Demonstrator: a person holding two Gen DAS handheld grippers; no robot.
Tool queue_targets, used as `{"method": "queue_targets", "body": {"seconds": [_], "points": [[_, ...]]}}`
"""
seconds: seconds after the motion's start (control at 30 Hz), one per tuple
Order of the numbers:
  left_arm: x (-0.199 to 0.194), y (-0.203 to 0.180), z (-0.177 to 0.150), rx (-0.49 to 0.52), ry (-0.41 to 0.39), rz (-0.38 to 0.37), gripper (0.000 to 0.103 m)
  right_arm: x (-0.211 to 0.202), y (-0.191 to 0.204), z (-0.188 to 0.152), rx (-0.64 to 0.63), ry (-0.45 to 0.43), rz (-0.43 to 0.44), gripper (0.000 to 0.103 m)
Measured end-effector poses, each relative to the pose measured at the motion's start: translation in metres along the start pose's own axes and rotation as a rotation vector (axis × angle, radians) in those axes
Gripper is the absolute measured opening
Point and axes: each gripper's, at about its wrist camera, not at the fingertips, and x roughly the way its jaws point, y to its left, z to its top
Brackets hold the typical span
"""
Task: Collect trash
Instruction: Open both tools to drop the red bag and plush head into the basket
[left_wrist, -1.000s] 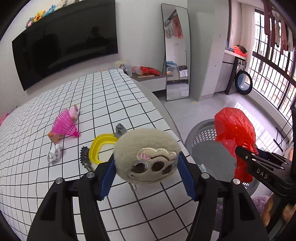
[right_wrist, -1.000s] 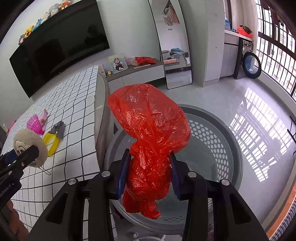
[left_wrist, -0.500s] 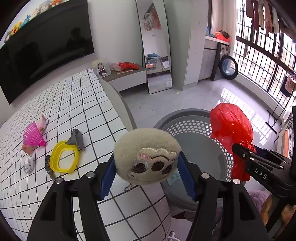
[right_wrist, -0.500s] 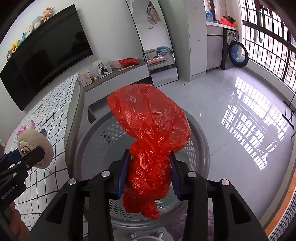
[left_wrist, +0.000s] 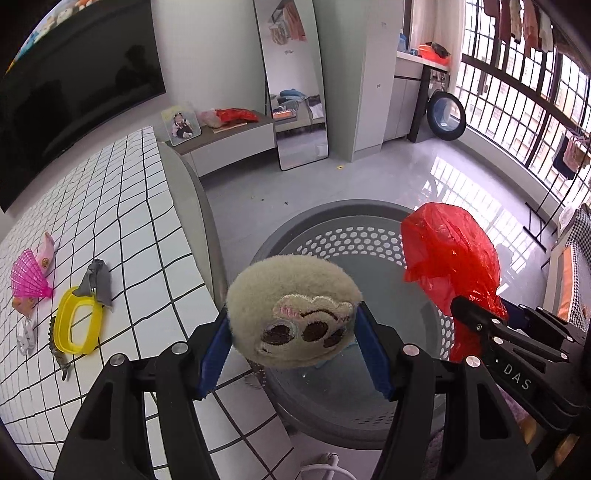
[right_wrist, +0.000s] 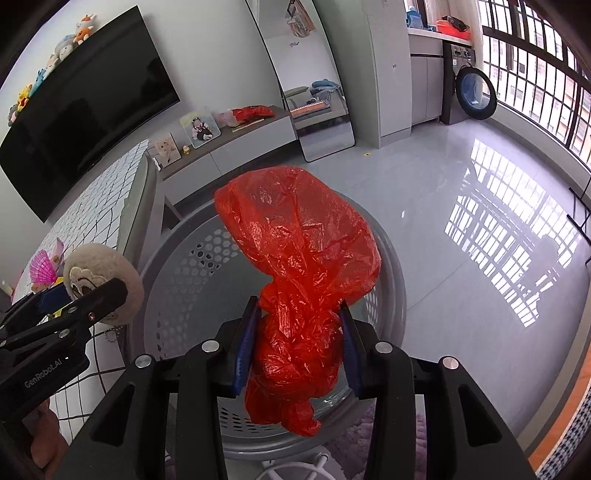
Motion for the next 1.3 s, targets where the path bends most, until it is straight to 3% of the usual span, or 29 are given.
{"method": "queue_targets", "body": {"seconds": [0.37, 0.5, 1.3], "points": [[0.000, -0.007, 0.002, 0.004, -0.004, -0.007, 0.072, -0.001, -0.004, 0.002, 0.003, -0.008, 0.016, 0.041], [-0.002, -0.007, 0.003, 0.004, -0.016, 0.003, 0.079, -0.007, -0.004, 0.000, 0.003, -0.035, 0.020, 0.060], [-0.014, 0.005, -0.004, -0.022, -0.025, 0.001, 0.079, -0.017, 0.001, -0.009, 0.006, -0.027, 0.004, 0.060]]}}
